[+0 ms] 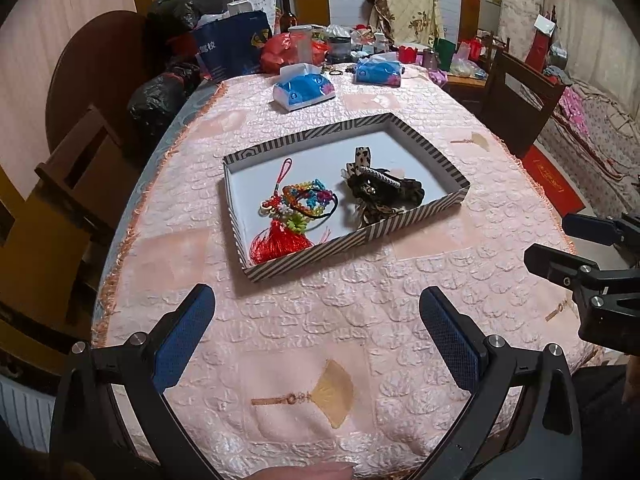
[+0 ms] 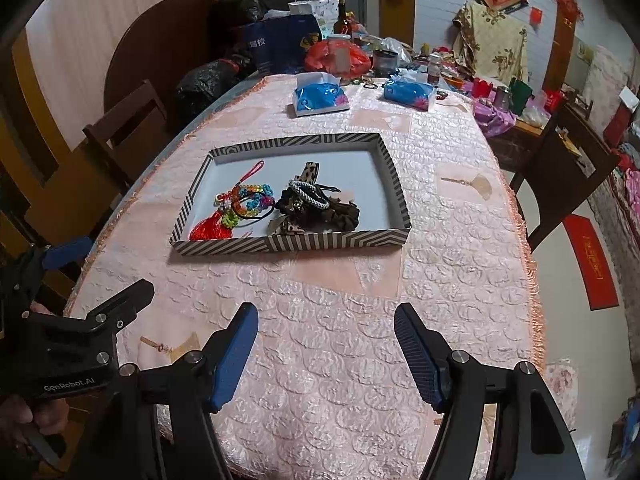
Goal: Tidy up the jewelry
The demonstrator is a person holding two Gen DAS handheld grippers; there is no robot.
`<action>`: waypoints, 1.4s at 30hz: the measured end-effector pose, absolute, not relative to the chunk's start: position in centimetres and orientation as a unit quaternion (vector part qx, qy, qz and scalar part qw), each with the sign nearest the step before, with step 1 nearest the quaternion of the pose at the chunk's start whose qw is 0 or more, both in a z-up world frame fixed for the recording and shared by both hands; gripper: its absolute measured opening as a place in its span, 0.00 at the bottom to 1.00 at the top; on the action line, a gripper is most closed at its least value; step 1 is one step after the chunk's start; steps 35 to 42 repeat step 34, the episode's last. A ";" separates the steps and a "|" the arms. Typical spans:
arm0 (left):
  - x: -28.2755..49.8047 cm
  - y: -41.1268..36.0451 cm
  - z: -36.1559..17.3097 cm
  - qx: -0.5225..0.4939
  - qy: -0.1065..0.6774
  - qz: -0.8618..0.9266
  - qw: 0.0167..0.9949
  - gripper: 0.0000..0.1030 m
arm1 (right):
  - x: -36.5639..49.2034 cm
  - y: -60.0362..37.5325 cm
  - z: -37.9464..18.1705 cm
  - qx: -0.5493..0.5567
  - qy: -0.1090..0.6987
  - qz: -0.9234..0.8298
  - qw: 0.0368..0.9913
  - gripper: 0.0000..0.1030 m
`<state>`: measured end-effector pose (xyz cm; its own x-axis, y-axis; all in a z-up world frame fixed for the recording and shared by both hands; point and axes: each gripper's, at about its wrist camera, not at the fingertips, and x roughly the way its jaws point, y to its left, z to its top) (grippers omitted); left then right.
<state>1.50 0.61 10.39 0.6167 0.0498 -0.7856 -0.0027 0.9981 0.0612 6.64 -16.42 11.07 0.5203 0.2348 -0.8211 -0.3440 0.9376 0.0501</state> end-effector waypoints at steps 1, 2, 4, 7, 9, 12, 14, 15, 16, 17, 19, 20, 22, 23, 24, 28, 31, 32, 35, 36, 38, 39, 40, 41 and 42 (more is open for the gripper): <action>1.6 0.6 10.3 0.026 0.438 0.014 0.898 0.99 | 6.7 -16.4 11.0 -0.060 0.461 0.168 0.869 0.66; 1.7 0.6 10.2 0.026 0.439 0.013 0.898 0.99 | 6.7 -16.3 10.9 -0.062 0.461 0.168 0.869 0.66; 1.8 0.5 10.1 0.026 0.441 0.014 0.897 0.99 | 6.8 -16.3 10.8 -0.061 0.463 0.169 0.868 0.66; 2.0 0.5 9.9 0.025 0.442 0.013 0.896 0.99 | 6.9 -16.0 10.6 -0.062 0.464 0.171 0.867 0.66; 2.1 0.6 9.8 0.023 0.444 0.013 0.895 0.99 | 7.0 -15.9 10.4 -0.063 0.466 0.173 0.866 0.66; 2.3 0.7 9.4 0.022 0.448 0.014 0.894 0.99 | 7.2 -15.6 10.3 -0.066 0.468 0.174 0.864 0.66; 2.4 0.8 9.2 0.023 0.449 0.015 0.893 0.99 | 7.4 -15.5 10.2 -0.065 0.468 0.174 0.864 0.66; 2.5 0.9 9.2 0.022 0.449 0.014 0.893 0.99 | 7.4 -15.6 10.2 -0.065 0.468 0.174 0.864 0.66; 2.5 0.9 9.2 0.022 0.450 0.014 0.893 0.99 | 7.4 -15.5 10.2 -0.065 0.468 0.174 0.864 0.66; 2.6 0.9 9.2 0.021 0.450 0.014 0.893 0.99 | 7.4 -15.6 10.2 -0.066 0.469 0.174 0.863 0.66; 2.6 1.0 9.2 0.021 0.450 0.013 0.893 0.99 | 7.5 -15.4 10.2 -0.066 0.469 0.175 0.863 0.66; 2.7 1.0 9.2 0.019 0.450 0.011 0.893 0.99 | 7.6 -15.3 10.2 -0.067 0.469 0.175 0.863 0.66; 2.8 1.1 9.2 0.017 0.451 0.010 0.893 0.99 | 7.7 -15.3 10.3 -0.067 0.469 0.175 0.863 0.66; 2.9 1.1 9.2 0.017 0.451 0.009 0.892 0.99 | 7.7 -15.2 10.2 -0.067 0.469 0.176 0.863 0.66; 3.0 1.1 9.2 0.016 0.451 0.009 0.892 0.99 | 7.8 -15.1 10.2 -0.067 0.469 0.175 0.863 0.66; 3.1 1.3 9.2 0.009 0.451 0.005 0.893 0.99 | 8.1 -14.8 10.3 -0.070 0.469 0.177 0.862 0.66; 3.2 1.5 9.2 0.004 0.446 0.008 0.895 0.99 | 8.2 -14.7 10.2 -0.070 0.470 0.177 0.862 0.66; 3.2 1.5 9.3 0.006 0.442 0.012 0.897 0.99 | 8.2 -14.7 10.2 -0.071 0.470 0.176 0.862 0.66; 3.2 1.6 9.3 0.007 0.441 0.014 0.897 0.99 | 8.3 -14.7 10.1 -0.072 0.472 0.176 0.861 0.66; 3.2 1.6 9.3 0.007 0.441 0.014 0.897 0.99 | 8.3 -14.7 10.1 -0.072 0.472 0.176 0.861 0.66; 3.2 1.6 9.3 0.007 0.441 0.014 0.897 0.99 | 8.3 -14.7 10.1 -0.072 0.472 0.176 0.861 0.66; 3.2 1.6 9.3 0.007 0.441 0.014 0.897 0.99 | 8.3 -14.7 10.1 -0.072 0.472 0.176 0.861 0.66; 3.2 1.6 9.3 0.007 0.441 0.014 0.897 0.99 | 8.3 -14.7 10.1 -0.072 0.472 0.176 0.861 0.66; 3.2 1.6 9.3 0.007 0.441 0.014 0.897 0.99 | 8.3 -14.7 10.1 -0.072 0.472 0.176 0.861 0.66; 3.2 1.6 9.3 0.007 0.441 0.014 0.897 0.99 | 8.3 -14.7 10.1 -0.072 0.472 0.176 0.861 0.66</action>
